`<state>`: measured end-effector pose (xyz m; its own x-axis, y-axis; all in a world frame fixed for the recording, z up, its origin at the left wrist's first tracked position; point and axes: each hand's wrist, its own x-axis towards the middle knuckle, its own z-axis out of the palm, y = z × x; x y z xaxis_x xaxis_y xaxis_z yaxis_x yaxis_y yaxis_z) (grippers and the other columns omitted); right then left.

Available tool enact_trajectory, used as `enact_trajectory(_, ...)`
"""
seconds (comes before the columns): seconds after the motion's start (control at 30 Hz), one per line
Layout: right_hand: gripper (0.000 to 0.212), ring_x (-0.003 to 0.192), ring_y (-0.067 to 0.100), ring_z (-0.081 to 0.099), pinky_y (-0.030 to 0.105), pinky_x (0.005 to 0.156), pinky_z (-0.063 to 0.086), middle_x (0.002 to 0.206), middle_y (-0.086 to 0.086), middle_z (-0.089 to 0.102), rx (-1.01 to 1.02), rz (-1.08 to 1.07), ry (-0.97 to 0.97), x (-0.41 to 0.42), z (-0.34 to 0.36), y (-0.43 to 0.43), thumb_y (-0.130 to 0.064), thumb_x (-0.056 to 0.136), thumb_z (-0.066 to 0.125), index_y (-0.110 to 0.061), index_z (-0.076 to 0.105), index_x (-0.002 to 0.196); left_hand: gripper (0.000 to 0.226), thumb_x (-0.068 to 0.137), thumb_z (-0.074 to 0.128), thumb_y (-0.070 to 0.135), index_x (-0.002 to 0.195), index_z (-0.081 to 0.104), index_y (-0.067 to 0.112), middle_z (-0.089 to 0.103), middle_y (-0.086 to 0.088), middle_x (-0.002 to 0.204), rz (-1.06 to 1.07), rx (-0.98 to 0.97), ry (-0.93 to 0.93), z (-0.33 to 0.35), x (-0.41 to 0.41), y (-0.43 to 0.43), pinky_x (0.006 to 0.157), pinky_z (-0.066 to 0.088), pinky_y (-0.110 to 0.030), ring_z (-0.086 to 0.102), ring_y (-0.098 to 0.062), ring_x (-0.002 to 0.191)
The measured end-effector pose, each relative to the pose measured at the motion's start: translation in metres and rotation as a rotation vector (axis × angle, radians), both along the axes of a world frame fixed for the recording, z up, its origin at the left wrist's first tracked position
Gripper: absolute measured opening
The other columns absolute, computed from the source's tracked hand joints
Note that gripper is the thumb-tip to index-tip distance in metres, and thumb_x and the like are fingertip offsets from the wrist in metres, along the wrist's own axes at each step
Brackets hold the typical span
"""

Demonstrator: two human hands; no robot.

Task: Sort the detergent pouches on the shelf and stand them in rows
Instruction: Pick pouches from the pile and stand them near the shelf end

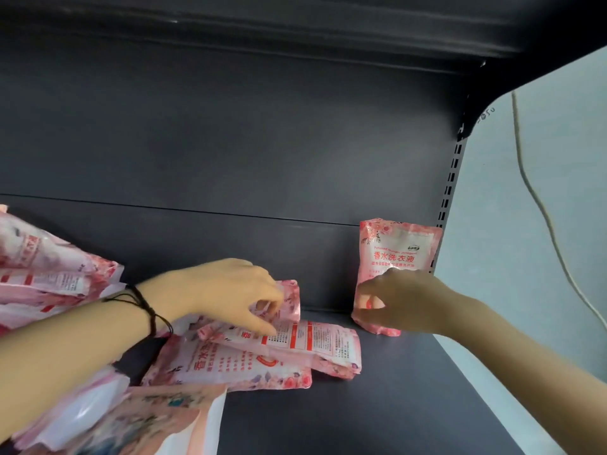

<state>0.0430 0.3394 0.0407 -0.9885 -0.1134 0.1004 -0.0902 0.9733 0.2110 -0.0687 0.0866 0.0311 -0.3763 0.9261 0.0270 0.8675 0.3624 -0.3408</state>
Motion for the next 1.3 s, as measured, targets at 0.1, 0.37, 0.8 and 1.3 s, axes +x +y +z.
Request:
enact_trajectory(0.1,0.036,0.082,0.018,0.061,0.027,0.066,0.043,0.092,-0.009,0.068,0.118,0.154,0.093,0.004,0.001,-0.044,-0.058,0.090,0.044,-0.030,0.063,0.104,0.048,0.082,0.032,0.076,0.090,0.051,0.033,0.047,0.018,0.081,-0.054,0.007,0.104,-0.004,0.005,-0.031,0.078,0.039,-0.026,0.048,-0.005,0.084)
enact_trajectory(0.37,0.047,0.081,0.026,0.063,0.029,0.061,0.038,0.094,-0.001,0.066,0.209,0.355,0.189,-0.005,-0.018,-0.116,-0.061,0.089,0.045,-0.019,0.061,0.105,0.054,0.081,0.026,0.075,0.099,0.054,0.032,0.060,0.012,0.090,0.017,0.043,0.218,-0.014,0.013,-0.088,0.077,0.038,-0.028,0.053,-0.008,0.089)
enact_trajectory(0.8,0.020,0.060,0.030,0.055,0.038,0.050,0.041,0.067,0.005,0.057,-0.449,0.129,0.642,-0.041,-0.050,-0.103,-0.014,0.098,0.048,-0.009,0.049,0.079,0.076,0.078,0.067,0.054,0.139,0.024,0.044,0.046,0.018,0.134,0.259,0.788,-0.442,-0.037,0.002,-0.066,0.092,0.043,-0.028,0.049,-0.004,0.119)
enact_trajectory(1.3,0.012,0.094,0.013,0.067,0.034,0.085,0.054,0.104,0.000,0.070,-1.646,-0.010,0.560,-0.007,-0.070,-0.027,-0.032,0.094,0.059,-0.023,0.062,0.102,0.044,0.087,0.064,0.020,0.129,0.050,0.028,0.067,0.002,0.121,0.099,1.217,-1.641,-0.060,0.000,0.071,0.101,0.046,-0.037,0.062,-0.017,0.114)
